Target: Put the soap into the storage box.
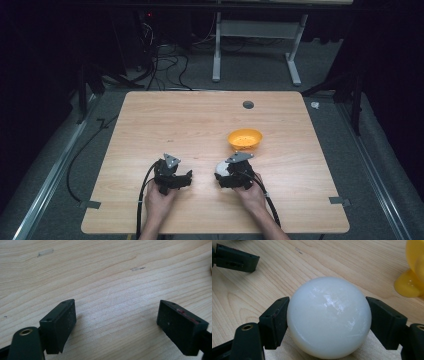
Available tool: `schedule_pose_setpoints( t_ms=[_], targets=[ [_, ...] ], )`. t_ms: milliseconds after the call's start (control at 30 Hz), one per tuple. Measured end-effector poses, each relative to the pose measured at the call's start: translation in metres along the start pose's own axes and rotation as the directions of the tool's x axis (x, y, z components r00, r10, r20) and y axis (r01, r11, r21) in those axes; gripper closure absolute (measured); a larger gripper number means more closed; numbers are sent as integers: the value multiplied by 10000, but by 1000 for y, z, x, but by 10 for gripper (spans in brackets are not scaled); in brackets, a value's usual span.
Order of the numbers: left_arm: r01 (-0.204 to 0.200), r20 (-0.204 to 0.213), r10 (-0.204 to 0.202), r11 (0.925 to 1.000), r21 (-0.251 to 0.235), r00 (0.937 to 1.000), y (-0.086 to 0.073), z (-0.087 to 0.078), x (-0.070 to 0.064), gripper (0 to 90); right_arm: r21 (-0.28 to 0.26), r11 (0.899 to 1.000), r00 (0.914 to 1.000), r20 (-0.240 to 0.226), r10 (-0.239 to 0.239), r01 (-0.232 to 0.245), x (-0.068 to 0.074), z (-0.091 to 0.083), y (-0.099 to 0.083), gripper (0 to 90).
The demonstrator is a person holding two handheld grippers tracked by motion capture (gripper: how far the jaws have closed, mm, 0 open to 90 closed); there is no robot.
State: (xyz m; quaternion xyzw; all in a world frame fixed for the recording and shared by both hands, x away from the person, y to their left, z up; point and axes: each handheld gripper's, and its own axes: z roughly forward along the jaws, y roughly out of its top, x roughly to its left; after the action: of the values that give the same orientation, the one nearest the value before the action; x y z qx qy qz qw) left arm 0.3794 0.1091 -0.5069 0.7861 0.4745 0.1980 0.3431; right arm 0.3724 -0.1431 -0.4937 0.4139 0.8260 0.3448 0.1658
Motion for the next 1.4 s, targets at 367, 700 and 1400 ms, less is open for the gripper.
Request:
schedule_pose_setpoints(
  t_ms=[367,700,1400],
  targets=[
    [-1,3,1,10000,0,10000,0,0,0,162,58,10000,10000,68,20,-20,1,-2,0,243],
    [-2,3,2,10000,-2,10000,0,0,0,162,-239,9997,10000,81,45,-43,-1,-14,2,243],
    [-3,14,3,10000,10,10000,0,0,0,162,-536,9960,9973,122,726,-718,-18,-38,-10,243]
  ],
)
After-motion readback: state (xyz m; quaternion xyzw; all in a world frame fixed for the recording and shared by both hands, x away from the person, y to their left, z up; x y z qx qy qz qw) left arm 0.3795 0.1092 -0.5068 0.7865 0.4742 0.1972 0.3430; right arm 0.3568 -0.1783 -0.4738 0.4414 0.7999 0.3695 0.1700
